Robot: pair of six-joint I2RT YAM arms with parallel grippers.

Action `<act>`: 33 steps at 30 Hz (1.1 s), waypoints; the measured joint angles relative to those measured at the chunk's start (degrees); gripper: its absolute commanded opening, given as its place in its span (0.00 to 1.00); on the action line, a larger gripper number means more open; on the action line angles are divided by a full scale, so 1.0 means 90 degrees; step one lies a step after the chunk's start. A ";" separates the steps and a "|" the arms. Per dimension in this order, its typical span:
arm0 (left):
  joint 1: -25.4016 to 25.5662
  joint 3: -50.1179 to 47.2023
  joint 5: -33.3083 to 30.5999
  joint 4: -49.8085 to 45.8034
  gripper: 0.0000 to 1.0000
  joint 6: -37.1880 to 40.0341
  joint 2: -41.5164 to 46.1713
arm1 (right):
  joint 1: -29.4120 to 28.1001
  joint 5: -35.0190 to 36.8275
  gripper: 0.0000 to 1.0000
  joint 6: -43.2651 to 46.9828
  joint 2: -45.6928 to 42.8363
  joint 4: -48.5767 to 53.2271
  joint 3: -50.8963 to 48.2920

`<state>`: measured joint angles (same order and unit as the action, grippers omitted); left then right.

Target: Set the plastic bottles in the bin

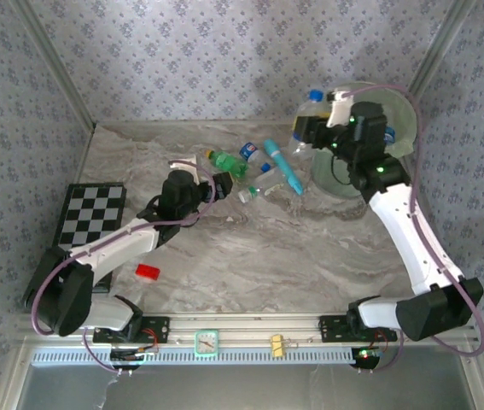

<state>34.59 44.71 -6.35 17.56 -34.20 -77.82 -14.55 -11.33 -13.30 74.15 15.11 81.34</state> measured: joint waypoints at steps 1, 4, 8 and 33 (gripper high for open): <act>0.0000 0.0000 0.0061 -0.0002 1.00 -0.0049 -0.0036 | 0.0172 0.0066 0.52 0.0044 -0.0032 0.0066 0.0073; 0.0000 0.0000 0.0255 -0.0002 1.00 -0.0104 -0.0153 | 0.0583 0.0301 0.52 0.0131 -0.0039 0.0233 0.0260; 0.0000 0.0000 0.0471 -0.0002 1.00 -0.0146 -0.0323 | 0.1061 0.0726 0.52 0.0226 -0.0036 0.0403 0.0340; 0.0000 0.0041 0.0770 -0.0117 1.00 -0.0238 -0.0452 | 0.2465 0.0075 0.69 -0.0265 0.1804 0.0746 0.1112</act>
<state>34.59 45.08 0.58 16.51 -36.34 -81.89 7.64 -10.66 -15.68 90.39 21.82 91.35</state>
